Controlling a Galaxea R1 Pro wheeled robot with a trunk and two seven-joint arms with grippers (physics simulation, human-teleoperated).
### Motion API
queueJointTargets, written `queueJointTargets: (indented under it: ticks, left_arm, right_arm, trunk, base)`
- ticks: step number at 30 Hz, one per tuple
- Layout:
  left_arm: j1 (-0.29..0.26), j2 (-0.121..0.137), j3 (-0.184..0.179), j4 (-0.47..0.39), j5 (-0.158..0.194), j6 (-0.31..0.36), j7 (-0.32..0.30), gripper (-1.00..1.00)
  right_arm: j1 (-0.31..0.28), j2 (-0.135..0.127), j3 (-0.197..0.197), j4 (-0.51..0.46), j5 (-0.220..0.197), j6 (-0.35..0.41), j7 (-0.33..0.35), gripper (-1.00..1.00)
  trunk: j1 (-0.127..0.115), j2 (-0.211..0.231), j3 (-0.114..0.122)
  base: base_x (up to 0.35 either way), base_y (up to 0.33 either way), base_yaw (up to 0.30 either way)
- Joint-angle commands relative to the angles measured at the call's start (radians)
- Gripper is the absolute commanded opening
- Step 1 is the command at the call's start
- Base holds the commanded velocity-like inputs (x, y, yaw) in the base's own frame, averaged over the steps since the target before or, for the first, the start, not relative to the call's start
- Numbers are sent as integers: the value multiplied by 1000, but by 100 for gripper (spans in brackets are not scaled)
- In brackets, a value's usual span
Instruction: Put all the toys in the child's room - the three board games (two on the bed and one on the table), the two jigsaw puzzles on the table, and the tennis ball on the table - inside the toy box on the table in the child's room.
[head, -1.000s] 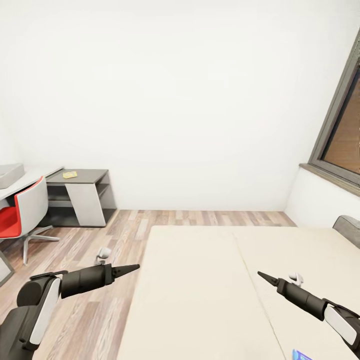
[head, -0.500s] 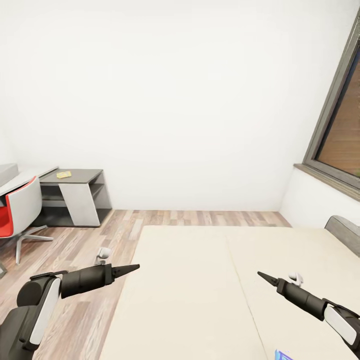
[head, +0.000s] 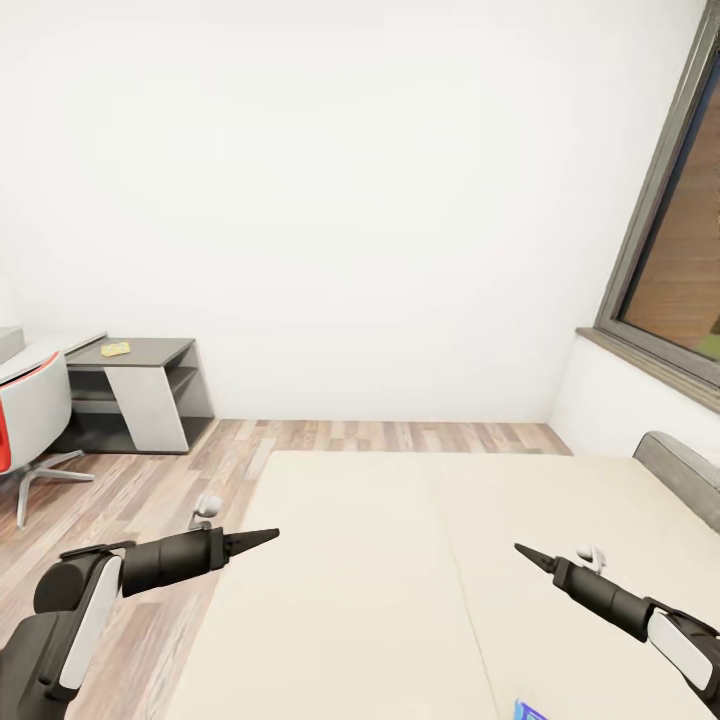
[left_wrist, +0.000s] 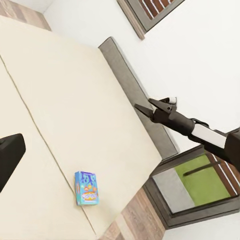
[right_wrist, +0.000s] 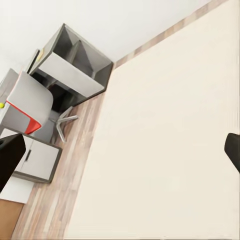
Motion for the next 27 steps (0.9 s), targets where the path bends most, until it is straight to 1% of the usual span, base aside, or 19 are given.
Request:
queueJointTargets:
  ticks: [1,20,27]
  left_arm:
    - [-1,0,1,0,-1,5,-4,100]
    - [-1,0,1,0,-1,5,-4,100]
    - [-1,0,1,0,-1,5,-4,100]
  right_arm:
    - [-1,-1,4,0,-11,9,1,100]
    - [-1,2,8,1,-11,38,-1,100]
    - [-1,2,9,2,-11,41,-3,100]
  trunk:
    - [1,-3,-2]
    - [1,-3,-3]
    - [1,-3,-9]
  base:
    - [0,-237,0]
    - [0,-237,0]
    - [0,-237,0]
